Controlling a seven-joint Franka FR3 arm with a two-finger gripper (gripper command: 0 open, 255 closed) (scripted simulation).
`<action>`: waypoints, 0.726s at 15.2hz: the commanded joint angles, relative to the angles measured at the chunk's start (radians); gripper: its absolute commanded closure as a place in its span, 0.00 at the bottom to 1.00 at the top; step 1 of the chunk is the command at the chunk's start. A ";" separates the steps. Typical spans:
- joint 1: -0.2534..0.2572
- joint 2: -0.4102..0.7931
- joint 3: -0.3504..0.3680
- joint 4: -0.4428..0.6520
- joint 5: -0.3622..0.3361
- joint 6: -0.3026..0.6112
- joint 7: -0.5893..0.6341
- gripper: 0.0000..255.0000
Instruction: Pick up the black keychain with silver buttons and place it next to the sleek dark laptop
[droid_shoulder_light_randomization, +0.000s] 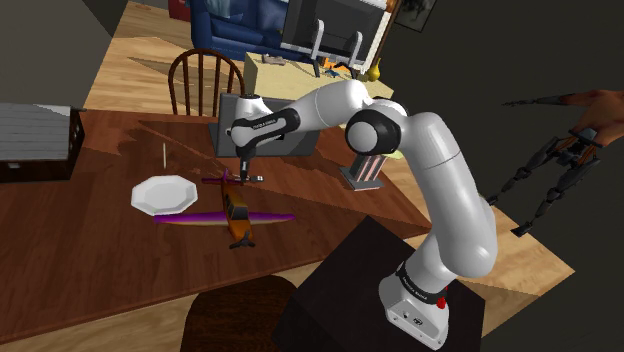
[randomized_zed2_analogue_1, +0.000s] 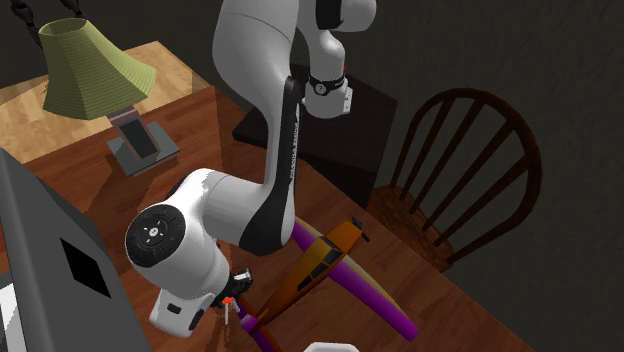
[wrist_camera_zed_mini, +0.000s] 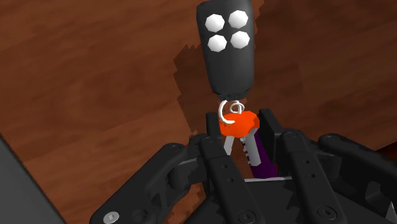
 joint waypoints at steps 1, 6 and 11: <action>-0.001 0.020 0.001 0.009 0.001 0.012 -0.001 1.00; -0.001 0.021 0.001 0.010 0.001 0.011 -0.001 1.00; -0.001 0.018 0.001 0.005 0.001 0.013 -0.001 0.00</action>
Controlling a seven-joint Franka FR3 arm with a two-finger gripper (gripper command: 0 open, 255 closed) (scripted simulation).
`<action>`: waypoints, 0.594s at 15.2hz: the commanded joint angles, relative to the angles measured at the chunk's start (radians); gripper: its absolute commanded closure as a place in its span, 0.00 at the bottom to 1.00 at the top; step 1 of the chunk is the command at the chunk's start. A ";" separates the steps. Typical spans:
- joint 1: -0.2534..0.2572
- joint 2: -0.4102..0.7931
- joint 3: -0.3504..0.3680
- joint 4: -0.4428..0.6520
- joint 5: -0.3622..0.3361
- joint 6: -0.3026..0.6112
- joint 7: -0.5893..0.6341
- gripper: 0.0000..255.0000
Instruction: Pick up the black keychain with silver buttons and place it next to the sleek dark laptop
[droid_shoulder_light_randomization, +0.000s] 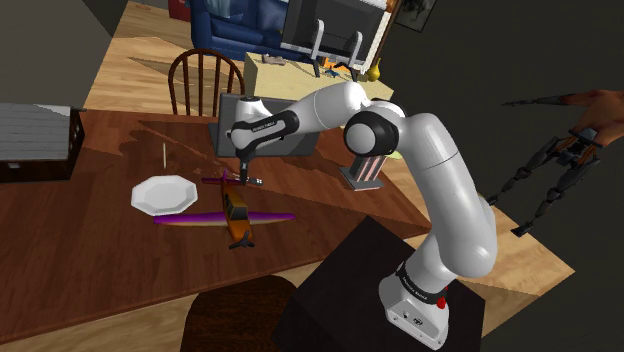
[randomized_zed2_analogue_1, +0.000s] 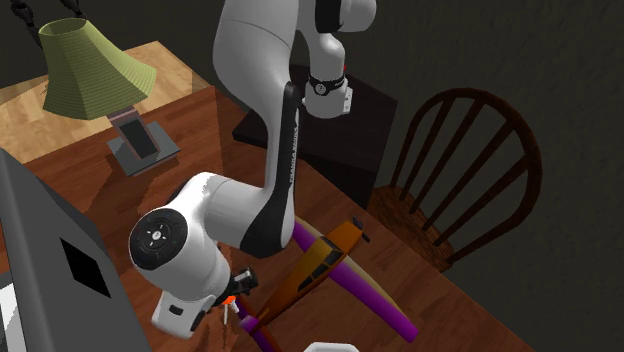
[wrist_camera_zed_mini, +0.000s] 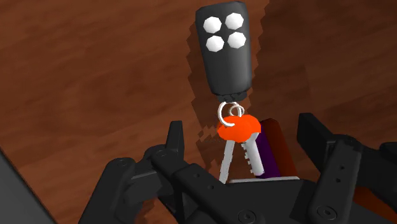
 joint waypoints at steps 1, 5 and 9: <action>0.000 0.001 0.000 -0.001 0.000 0.001 0.000 0.00; 0.002 -0.041 -0.001 -0.002 -0.001 -0.040 0.001 0.00; 0.004 -0.076 -0.002 0.000 -0.002 -0.077 0.001 0.00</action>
